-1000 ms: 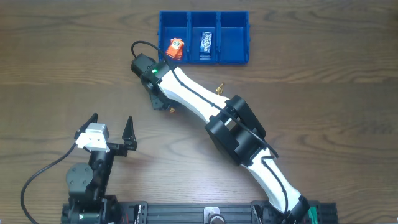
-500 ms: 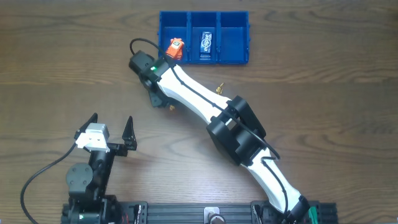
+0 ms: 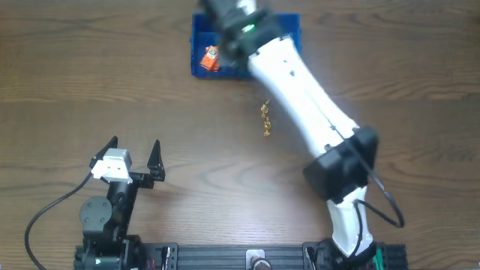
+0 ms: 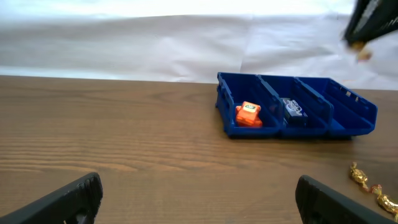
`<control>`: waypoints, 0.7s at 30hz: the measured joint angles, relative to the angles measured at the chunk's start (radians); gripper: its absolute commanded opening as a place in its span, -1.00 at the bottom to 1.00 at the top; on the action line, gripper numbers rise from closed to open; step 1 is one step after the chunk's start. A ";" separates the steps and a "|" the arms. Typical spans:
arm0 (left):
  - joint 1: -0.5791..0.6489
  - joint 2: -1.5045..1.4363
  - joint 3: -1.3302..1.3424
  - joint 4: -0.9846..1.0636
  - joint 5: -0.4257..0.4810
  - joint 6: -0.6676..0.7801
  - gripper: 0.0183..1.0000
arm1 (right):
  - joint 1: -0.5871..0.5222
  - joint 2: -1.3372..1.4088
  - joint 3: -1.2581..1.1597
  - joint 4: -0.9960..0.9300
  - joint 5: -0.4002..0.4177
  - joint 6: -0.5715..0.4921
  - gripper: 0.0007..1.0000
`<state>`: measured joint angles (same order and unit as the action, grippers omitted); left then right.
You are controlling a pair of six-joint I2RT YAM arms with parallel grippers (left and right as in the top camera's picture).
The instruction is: Sort Candies Into Trays
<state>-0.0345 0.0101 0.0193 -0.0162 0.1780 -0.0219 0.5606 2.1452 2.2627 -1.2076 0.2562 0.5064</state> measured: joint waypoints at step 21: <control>0.000 0.000 0.000 0.000 0.000 0.000 0.99 | -0.261 0.182 0.021 0.304 0.028 -0.159 -0.73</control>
<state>-0.0345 0.0101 0.0193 -0.0162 0.1783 -0.0219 0.2996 2.3268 2.2837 -0.9035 0.2844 0.3470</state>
